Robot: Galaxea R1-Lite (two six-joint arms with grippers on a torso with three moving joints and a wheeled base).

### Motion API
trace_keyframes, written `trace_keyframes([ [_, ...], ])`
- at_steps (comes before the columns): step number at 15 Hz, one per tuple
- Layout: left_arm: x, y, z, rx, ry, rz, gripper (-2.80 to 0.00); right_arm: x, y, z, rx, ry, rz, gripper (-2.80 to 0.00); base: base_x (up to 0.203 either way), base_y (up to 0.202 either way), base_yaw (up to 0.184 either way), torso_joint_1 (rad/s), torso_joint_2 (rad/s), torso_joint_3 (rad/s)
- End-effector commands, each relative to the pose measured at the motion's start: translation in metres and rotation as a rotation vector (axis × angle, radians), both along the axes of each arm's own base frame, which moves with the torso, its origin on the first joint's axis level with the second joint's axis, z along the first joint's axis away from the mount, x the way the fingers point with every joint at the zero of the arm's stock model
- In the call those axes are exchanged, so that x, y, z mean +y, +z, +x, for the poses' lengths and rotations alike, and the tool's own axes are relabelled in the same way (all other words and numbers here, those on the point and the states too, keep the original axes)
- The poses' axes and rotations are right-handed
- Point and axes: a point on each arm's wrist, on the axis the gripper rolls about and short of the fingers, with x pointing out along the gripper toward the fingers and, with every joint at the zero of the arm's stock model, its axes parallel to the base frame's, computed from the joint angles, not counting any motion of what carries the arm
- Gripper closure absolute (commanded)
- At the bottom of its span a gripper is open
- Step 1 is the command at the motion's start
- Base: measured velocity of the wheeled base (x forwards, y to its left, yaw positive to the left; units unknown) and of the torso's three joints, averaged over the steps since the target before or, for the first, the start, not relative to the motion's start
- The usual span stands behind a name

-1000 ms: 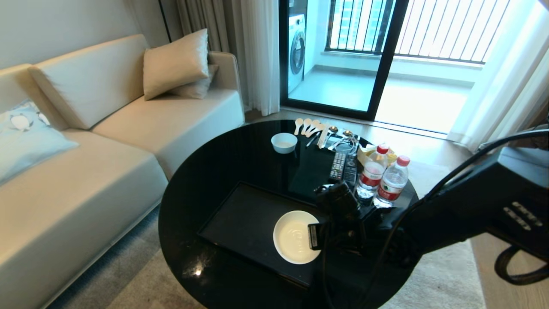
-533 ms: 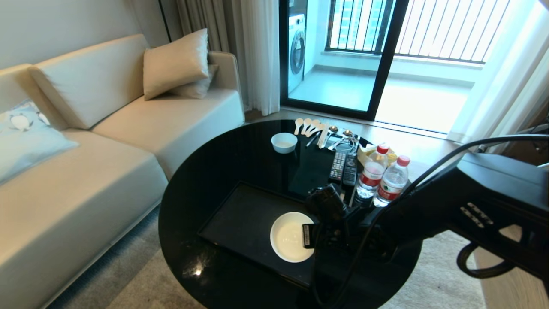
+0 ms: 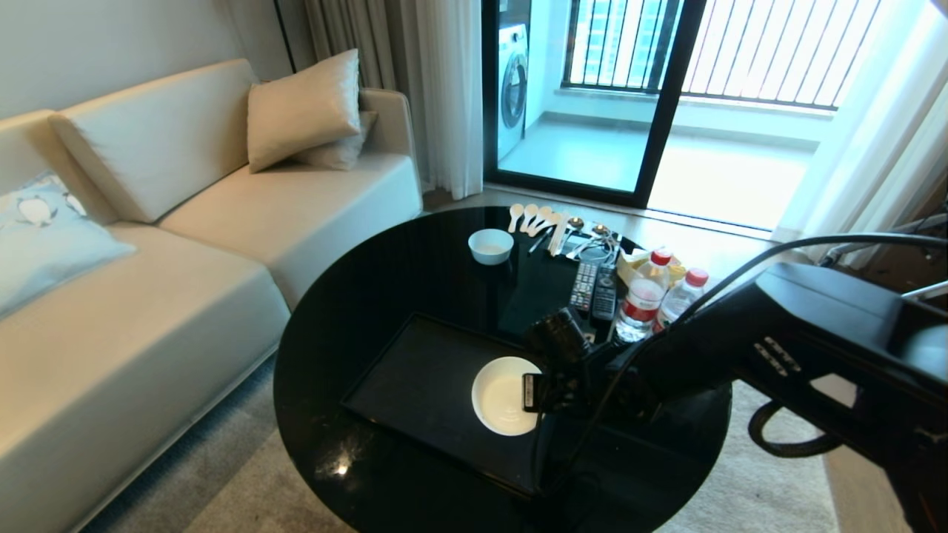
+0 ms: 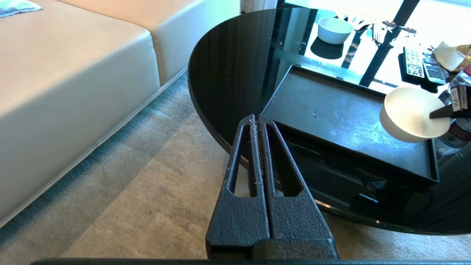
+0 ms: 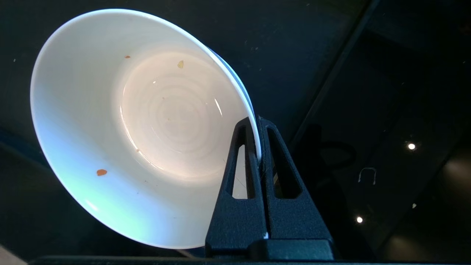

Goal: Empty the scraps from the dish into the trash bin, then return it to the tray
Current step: Put the bowl back to the table

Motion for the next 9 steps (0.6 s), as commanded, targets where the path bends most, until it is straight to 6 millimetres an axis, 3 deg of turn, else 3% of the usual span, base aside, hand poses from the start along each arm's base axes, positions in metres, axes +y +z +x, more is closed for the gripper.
trace_keyframes([
  [1, 0.0, 0.0, 0.0, -0.001, 0.001, -0.001, 0.0, -0.007, -0.002, 0.014, -0.006, -0.036, 0.006, 0.0, 0.0, 0.0, 0.0, 0.0, 0.0, 0.0],
  [9, 0.0, 0.0, 0.0, -0.001, 0.001, -0.001, 0.0, -0.014, -0.021, 0.022, 0.059, -0.13, 0.037, 0.0, 0.0, 0.0, 0.0, 0.0, 0.0, 0.0],
])
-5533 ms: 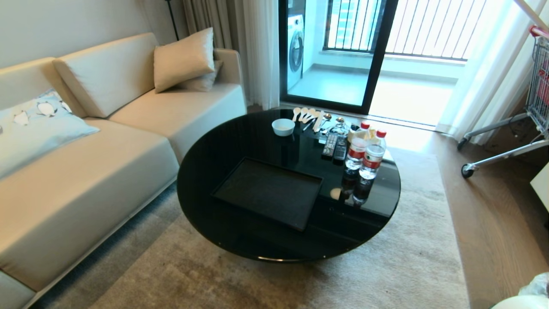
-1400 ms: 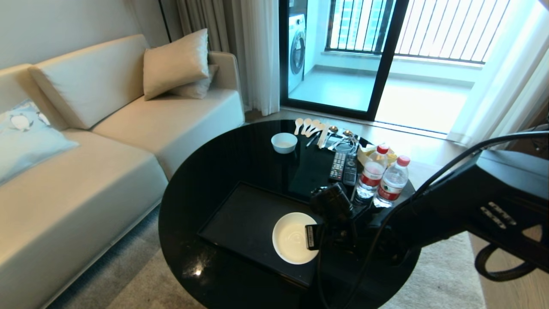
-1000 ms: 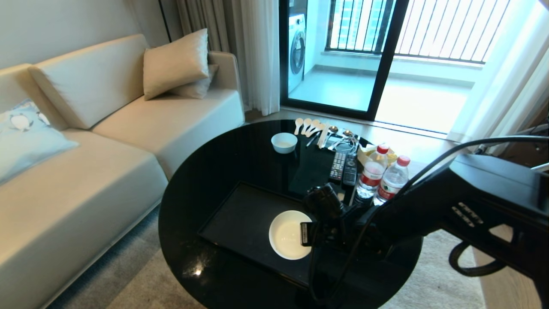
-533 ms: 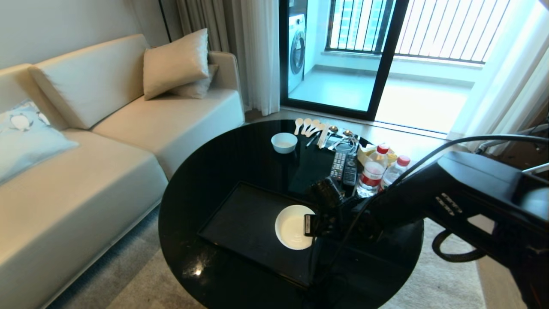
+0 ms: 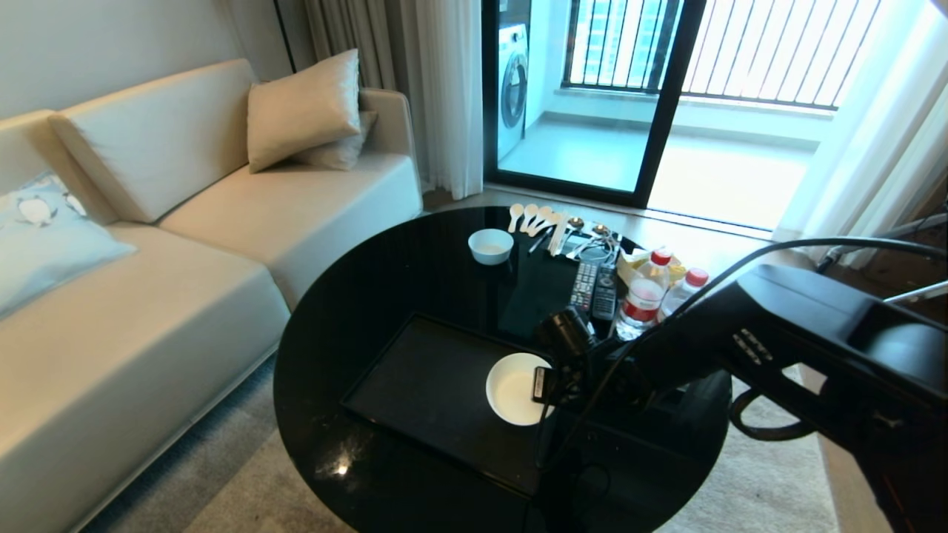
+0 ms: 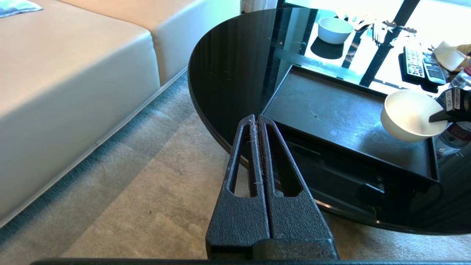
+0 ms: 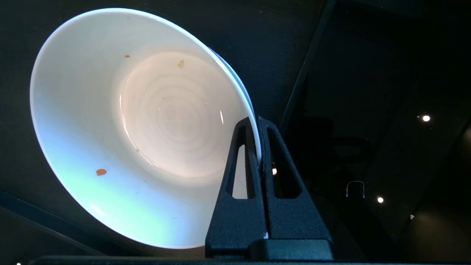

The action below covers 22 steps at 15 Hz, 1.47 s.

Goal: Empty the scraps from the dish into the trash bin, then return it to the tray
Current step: Put the bowl back to the table

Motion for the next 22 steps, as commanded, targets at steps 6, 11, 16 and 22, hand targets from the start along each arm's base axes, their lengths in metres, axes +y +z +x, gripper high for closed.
trace_keyframes([
  [6, 0.0, 0.0, 0.0, -0.001, 0.0, -0.001, 0.0, 0.001, -0.007, 0.001, 0.01, -0.007, 0.0, 0.0, 0.0, 0.0, 0.0, 0.0, 0.0, 0.0],
  [11, 0.0, 0.0, 0.0, -0.001, 0.0, -0.001, 0.0, 0.001, -0.004, 0.001, -0.003, -0.006, 0.008, -2.8, 0.0, 0.0, 0.0, 0.0, 0.0, 0.0],
  [16, 0.0, 0.0, 0.0, -0.001, 0.0, -0.001, 0.0, 0.003, 0.019, 0.003, -0.055, -0.004, 0.034, -2.8, 0.0, 0.0, 0.0, 0.0, 0.0, 0.0],
  [22, 0.0, 0.0, 0.0, -0.001, 0.0, -0.001, 0.0, -0.008, 0.074, -0.011, -0.159, 0.05, 0.033, -2.8, 0.0, 0.0, 0.0, 0.0, 0.0, 0.0],
])
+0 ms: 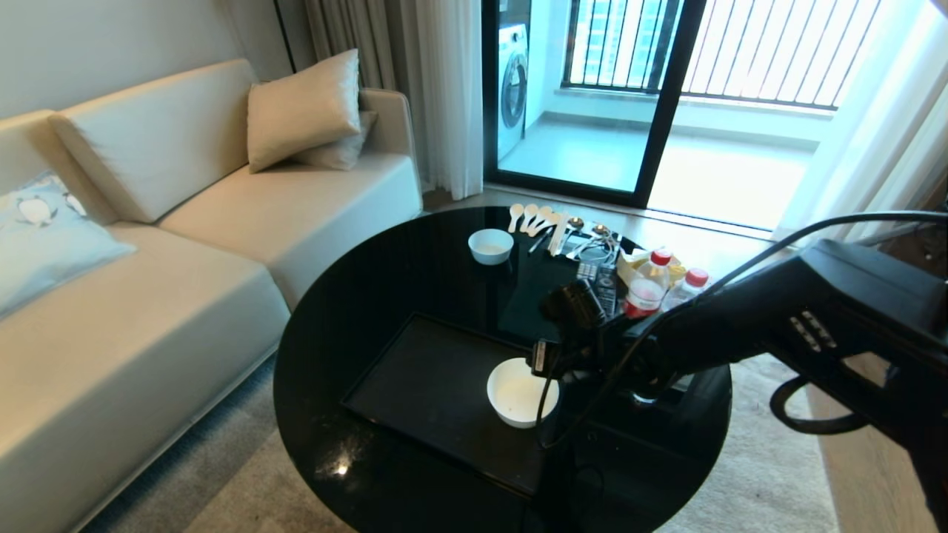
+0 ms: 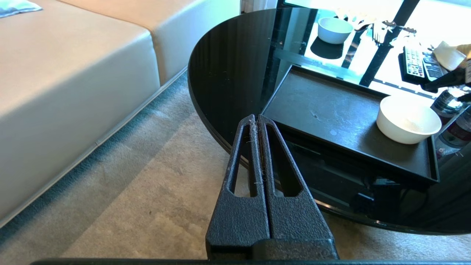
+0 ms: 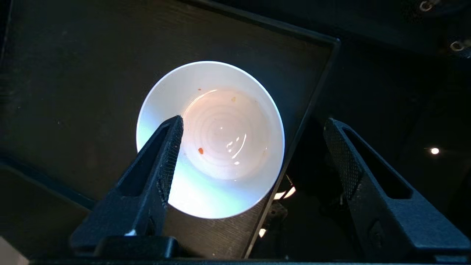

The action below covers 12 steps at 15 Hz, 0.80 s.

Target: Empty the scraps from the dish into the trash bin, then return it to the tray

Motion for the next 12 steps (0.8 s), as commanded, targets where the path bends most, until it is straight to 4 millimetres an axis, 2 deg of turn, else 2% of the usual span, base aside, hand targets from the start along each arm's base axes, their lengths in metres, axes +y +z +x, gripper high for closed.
trace_keyframes([
  [1, 0.0, 0.0, 0.0, -0.001, 0.001, -0.001, 0.0, -0.009, 0.034, -0.011, -0.07, 0.037, -0.01, -2.8, 0.0, 0.0, 0.0, 0.0, 0.0, 0.0],
  [5, 0.0, 0.0, 0.0, -0.001, 0.001, -0.001, 0.0, -0.025, 0.081, -0.03, -0.194, 0.105, -0.047, -2.8, 0.0, 0.0, 0.0, 0.0, 0.0, 0.0],
  [9, 0.0, 0.0, 0.0, -0.001, 0.001, -0.001, 0.0, -0.046, 0.103, -0.058, -0.287, 0.159, -0.094, -2.8, 0.0, 0.0, 0.0, 0.0, 0.0, 0.0],
  [10, 0.0, 0.0, 0.0, -0.001, 0.001, -0.001, 0.0, -0.054, 0.107, -0.066, -0.299, 0.16, -0.1, 0.0, 0.0, 0.0, 0.0, 0.0, 0.0, 0.0],
  [12, 0.0, 0.0, 0.0, -0.001, 0.001, -0.001, 0.0, -0.07, 0.12, -0.079, -0.328, 0.144, -0.096, 0.0, 0.0, 0.0, 0.0, 0.0, 0.0, 0.0],
])
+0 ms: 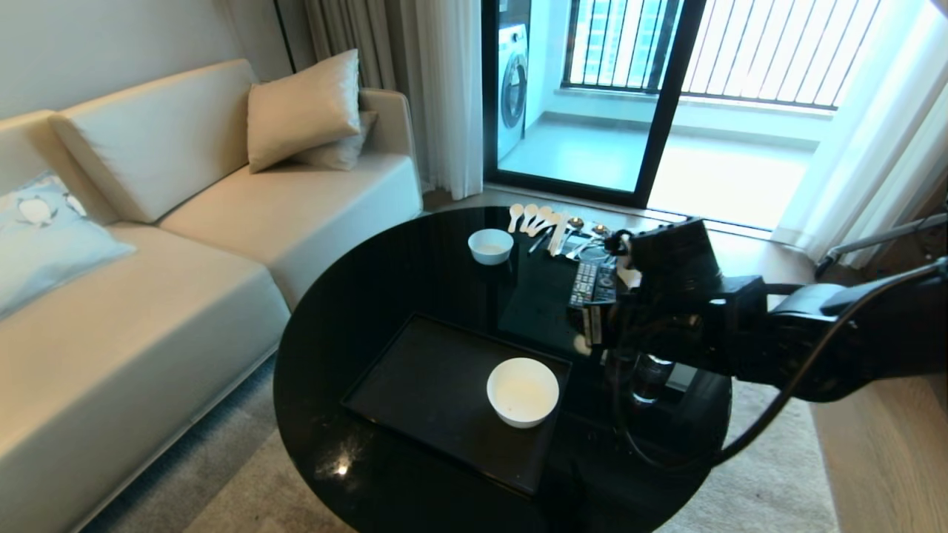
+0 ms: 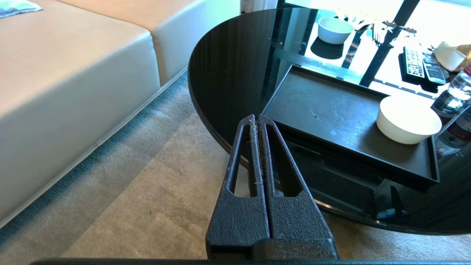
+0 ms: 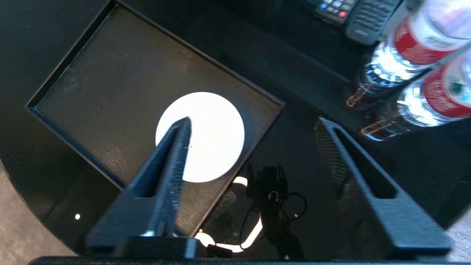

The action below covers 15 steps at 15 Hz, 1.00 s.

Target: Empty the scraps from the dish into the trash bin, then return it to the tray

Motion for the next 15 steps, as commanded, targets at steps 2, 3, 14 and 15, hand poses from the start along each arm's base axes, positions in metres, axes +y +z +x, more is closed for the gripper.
trace_keyframes([
  [2, 0.0, 0.0, 0.0, -0.001, 0.0, -0.001, 0.0, -0.032, 0.034, -0.028, -0.085, -0.031, 0.031, 0.0, 0.0, 0.0, 0.0, 0.0, 0.0, 0.0],
  [3, 0.0, 0.0, 0.0, -0.001, 0.0, -0.001, 0.0, -0.042, 0.039, -0.033, -0.103, -0.045, 0.03, 0.0, 0.0, 0.0, 0.0, 0.0, 0.0, 0.0],
  [14, 0.0, 0.0, 0.0, -0.001, 0.0, -0.001, 0.0, -0.158, 0.022, -0.107, -0.319, -0.335, -0.066, 0.0, 0.0, 0.0, 0.0, 0.0, 0.0, 0.0],
  [15, 0.0, 0.0, 0.0, -0.001, 0.0, -0.001, 0.0, -0.162, 0.02, -0.117, -0.325, -0.348, -0.071, 0.0, 0.0, 0.0, 0.0, 0.0, 0.0, 0.0],
])
